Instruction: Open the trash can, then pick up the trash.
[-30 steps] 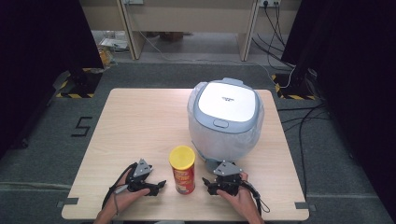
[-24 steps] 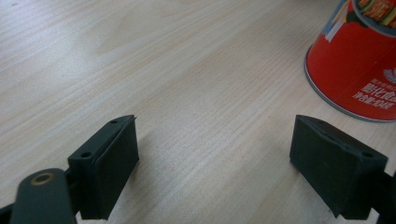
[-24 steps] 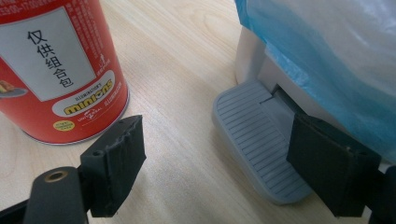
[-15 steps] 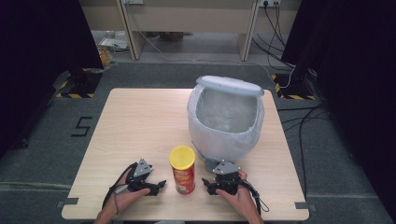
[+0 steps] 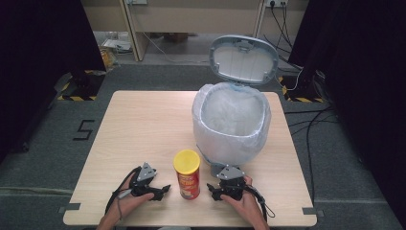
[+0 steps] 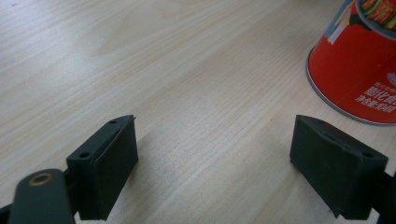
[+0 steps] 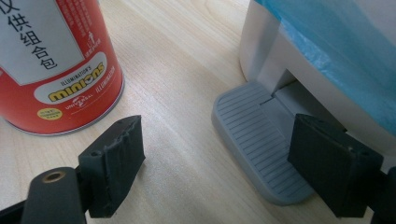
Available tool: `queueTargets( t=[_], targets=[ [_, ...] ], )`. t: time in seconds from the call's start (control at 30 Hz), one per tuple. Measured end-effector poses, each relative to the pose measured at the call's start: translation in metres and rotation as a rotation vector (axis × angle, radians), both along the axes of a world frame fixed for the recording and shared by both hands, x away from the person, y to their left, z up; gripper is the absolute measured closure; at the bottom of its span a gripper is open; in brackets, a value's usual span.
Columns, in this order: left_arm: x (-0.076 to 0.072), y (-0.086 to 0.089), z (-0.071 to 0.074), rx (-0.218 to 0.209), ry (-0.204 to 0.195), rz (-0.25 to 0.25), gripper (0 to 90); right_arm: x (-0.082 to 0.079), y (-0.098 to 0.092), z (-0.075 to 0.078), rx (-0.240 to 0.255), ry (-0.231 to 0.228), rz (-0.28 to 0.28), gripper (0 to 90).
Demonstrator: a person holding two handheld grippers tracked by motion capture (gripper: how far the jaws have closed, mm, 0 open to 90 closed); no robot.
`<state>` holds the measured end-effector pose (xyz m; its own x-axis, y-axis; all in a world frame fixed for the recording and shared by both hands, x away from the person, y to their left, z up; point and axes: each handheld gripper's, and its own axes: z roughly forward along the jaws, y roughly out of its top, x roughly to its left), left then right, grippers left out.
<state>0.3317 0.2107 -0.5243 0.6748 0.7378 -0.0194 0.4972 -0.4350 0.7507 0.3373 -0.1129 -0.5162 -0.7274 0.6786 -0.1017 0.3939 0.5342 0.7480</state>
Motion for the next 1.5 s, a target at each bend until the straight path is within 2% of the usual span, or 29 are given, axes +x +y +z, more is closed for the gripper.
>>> queueTargets(
  t=[0.77, 0.97, 1.07, 1.27, 1.37, 1.4, 1.5],
  targets=[
    [0.000, 0.000, 0.000, -0.002, 0.001, -0.008, 14.9, -0.001, 0.002, 0.000, -0.022, -0.011, 0.004, 18.4],
    [-0.004, 0.003, 0.001, -0.040, -0.002, -0.031, 15.0, -0.001, 0.003, -0.001, -0.028, -0.016, 0.002, 18.3],
    [-0.006, 0.002, 0.005, -0.079, 0.007, -0.053, 14.9, -0.001, 0.003, -0.001, -0.032, -0.019, 0.004, 18.4],
    [-0.020, -0.008, 0.025, -0.162, -0.034, -0.134, 15.0, 0.000, 0.001, 0.000, -0.021, -0.012, 0.009, 18.4],
    [-0.023, -0.012, 0.030, -0.178, -0.049, -0.154, 15.0, 0.000, 0.001, 0.000, -0.018, -0.009, 0.009, 18.4],
    [-0.026, -0.017, 0.034, -0.195, -0.056, -0.171, 15.0, 0.000, 0.001, 0.000, -0.019, -0.011, 0.010, 18.4],
    [-0.027, -0.021, 0.036, -0.210, -0.058, -0.187, 15.0, 0.000, 0.001, 0.000, -0.020, -0.012, 0.009, 18.4]
  ],
)
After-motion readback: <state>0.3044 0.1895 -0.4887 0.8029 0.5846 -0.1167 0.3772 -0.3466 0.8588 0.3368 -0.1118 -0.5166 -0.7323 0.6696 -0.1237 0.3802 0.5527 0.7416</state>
